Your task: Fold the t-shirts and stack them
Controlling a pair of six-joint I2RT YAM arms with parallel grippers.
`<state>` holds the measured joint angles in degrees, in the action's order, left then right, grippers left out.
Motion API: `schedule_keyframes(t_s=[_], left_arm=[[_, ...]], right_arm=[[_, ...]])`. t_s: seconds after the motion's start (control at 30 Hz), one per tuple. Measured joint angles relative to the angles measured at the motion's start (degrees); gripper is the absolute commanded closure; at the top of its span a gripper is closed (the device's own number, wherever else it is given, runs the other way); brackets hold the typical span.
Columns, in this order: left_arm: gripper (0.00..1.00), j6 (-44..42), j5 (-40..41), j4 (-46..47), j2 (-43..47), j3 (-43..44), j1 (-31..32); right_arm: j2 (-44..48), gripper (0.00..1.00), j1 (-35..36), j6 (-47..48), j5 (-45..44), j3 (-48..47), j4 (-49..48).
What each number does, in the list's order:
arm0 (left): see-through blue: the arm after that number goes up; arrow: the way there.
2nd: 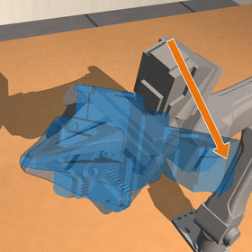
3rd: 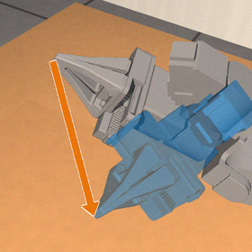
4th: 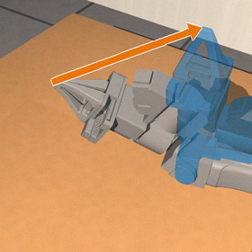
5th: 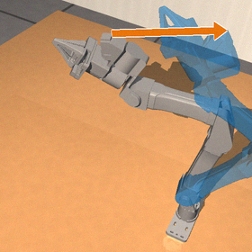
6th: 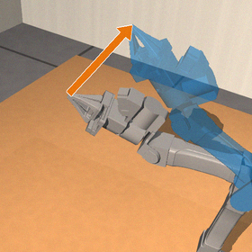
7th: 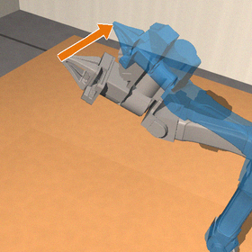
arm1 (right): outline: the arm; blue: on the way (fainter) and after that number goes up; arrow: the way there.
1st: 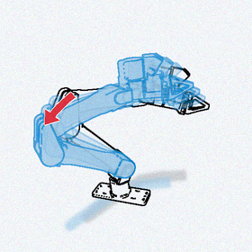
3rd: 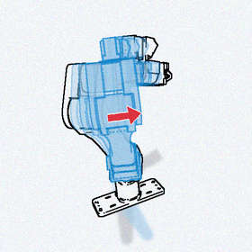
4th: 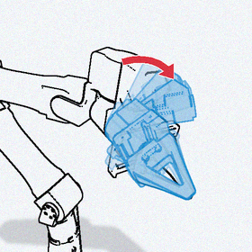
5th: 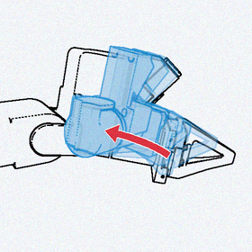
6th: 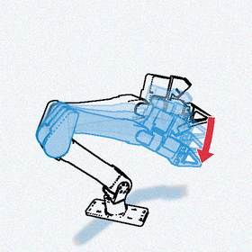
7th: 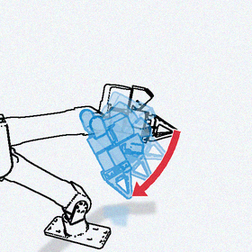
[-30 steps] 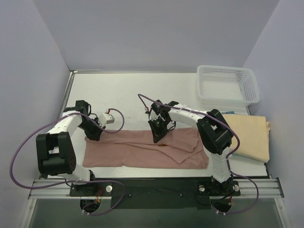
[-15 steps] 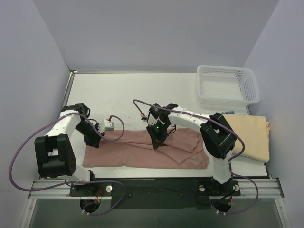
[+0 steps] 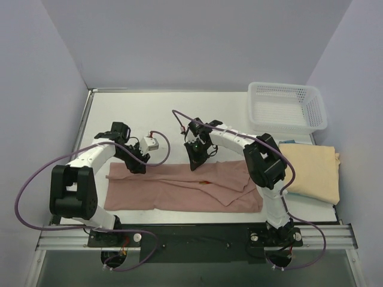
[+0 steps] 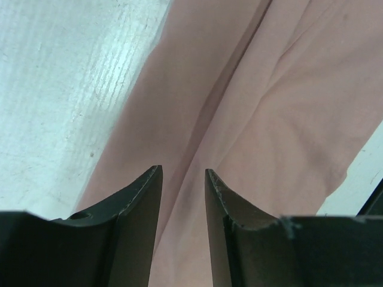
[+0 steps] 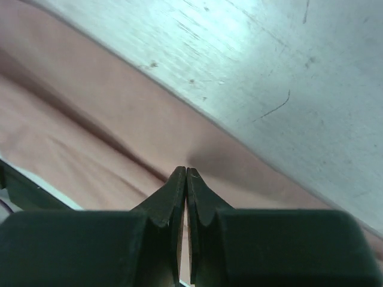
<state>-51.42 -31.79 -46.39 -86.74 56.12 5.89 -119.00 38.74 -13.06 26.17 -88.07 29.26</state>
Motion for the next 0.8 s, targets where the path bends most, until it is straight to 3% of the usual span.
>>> schedule_keyframes(t_s=[0.23, 0.5, 0.8], left_arm=[[0.57, -0.81, 0.00, 0.04, -3.91, -2.08, 0.42], [0.58, -13.53, -1.90, -11.15, -2.45, -4.85, 0.42], [0.53, -21.94, 4.13, -14.88, 2.82, -11.21, 0.46]], right_arm=[[-2.51, 1.00, -0.96, -4.81, 0.44, 2.23, -1.07], [-2.51, 1.00, -1.75, -8.13, -0.07, 2.32, -1.44], [-2.14, 1.00, -0.76, -6.16, -1.16, 2.19, -1.49]])
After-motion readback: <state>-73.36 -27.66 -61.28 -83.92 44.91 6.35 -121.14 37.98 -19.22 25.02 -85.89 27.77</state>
